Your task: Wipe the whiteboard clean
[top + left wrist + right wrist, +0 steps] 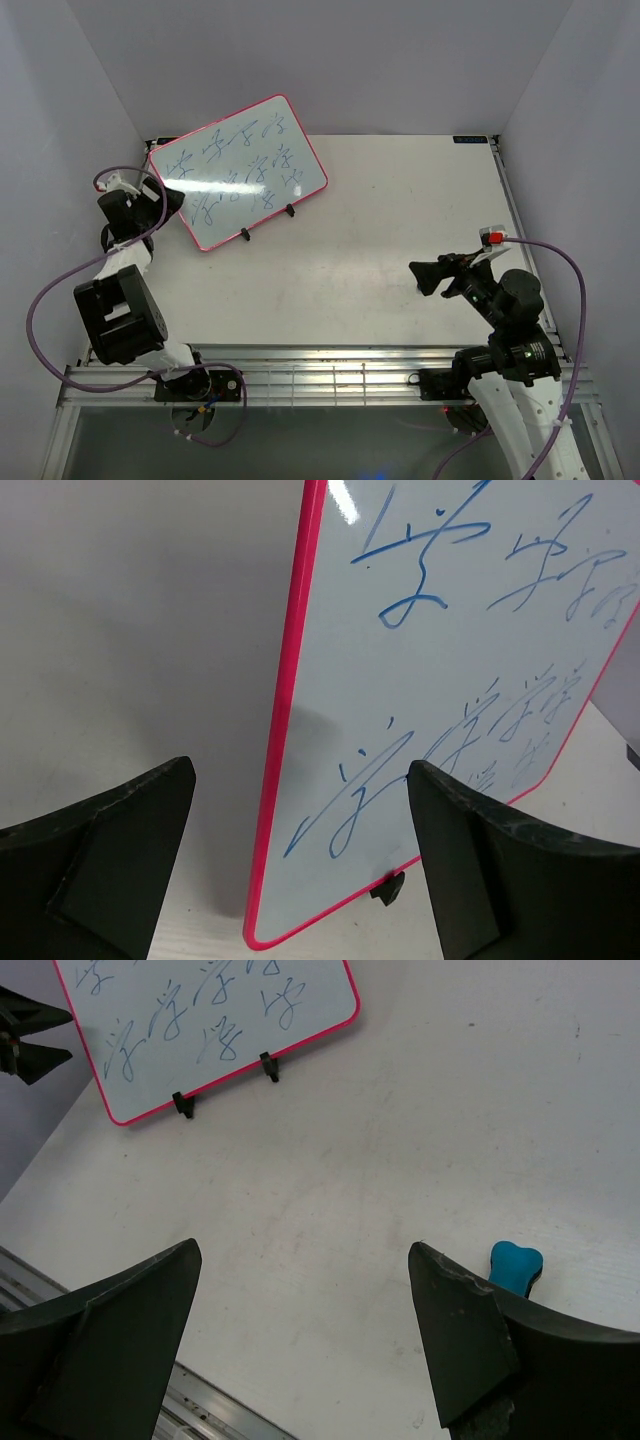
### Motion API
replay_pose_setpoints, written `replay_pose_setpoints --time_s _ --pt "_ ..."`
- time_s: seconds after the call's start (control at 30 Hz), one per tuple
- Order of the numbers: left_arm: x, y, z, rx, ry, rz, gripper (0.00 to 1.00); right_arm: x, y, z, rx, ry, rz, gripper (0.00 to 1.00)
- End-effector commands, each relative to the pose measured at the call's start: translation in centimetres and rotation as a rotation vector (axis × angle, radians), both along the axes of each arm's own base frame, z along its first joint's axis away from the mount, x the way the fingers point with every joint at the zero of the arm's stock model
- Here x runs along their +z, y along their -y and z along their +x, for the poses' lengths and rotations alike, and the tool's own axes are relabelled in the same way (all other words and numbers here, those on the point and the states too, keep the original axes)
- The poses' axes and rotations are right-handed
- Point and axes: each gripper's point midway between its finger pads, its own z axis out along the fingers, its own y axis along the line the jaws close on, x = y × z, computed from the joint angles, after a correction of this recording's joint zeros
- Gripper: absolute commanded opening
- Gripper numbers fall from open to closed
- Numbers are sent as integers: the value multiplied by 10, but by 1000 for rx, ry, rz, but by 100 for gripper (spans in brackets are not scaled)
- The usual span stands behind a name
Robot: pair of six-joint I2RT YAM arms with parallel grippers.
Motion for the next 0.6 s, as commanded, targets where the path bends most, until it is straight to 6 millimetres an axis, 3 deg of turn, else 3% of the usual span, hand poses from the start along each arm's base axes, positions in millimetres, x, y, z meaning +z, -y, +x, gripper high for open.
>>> replay_pose_setpoints --time_s 0.0,0.1,0.13,0.17,0.27,0.57 --pt "36 12 16 -176 234 24 98 18 -5 -2 39 77 -3 90" --pt "37 19 22 -305 261 43 98 23 -6 -5 44 89 -6 90" --pt "24 28 22 -389 244 -3 98 22 -6 -6 47 92 -11 90" --pt "28 28 27 -422 257 -15 98 22 -6 -6 49 96 -15 90" --pt "12 34 29 -528 247 -117 98 23 -8 -8 73 117 -24 90" --pt "9 33 49 -672 290 -218 94 28 -20 -11 150 154 -21 90"
